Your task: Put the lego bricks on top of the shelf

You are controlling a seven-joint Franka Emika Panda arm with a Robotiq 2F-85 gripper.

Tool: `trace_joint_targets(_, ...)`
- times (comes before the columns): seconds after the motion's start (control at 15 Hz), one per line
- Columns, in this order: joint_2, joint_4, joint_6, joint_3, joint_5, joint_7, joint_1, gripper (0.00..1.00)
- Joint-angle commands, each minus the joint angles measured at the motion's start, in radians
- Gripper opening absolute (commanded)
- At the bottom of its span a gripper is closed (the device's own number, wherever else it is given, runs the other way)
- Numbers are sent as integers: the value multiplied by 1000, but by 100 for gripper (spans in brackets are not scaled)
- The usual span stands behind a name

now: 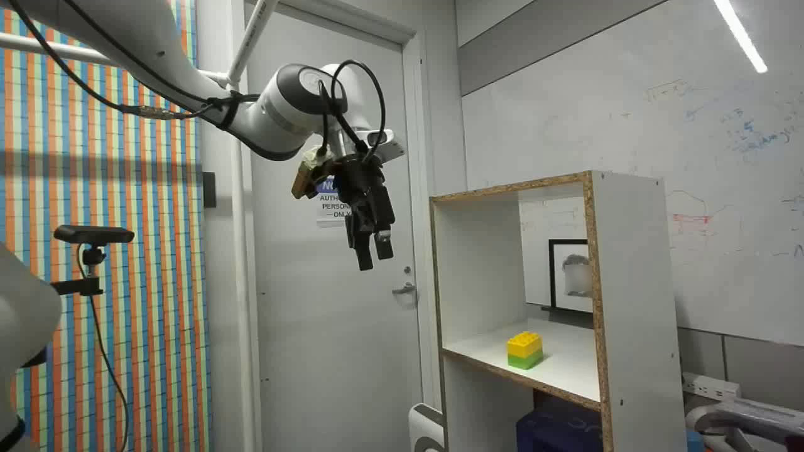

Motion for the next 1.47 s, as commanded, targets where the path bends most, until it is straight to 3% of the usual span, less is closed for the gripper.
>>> trace_joint_targets(0.0, 3, 6, -4, -23, -10, 9, 28, 100)
trace_joint_targets(0.33, 0, 16, -4, -23, -10, 9, 28, 100)
trace_joint_targets(0.47, 34, 40, -2, -88, 46, -116, 40, 100)
trace_joint_targets(0.8, 159, 91, 63, -222, 109, -275, 20, 100)
trace_joint_targets(1.07, 284, 57, 338, -262, 113, -255, 9, 100)
trace_joint_targets(1.4, 462, 84, 629, -259, 176, -249, 17, 100)
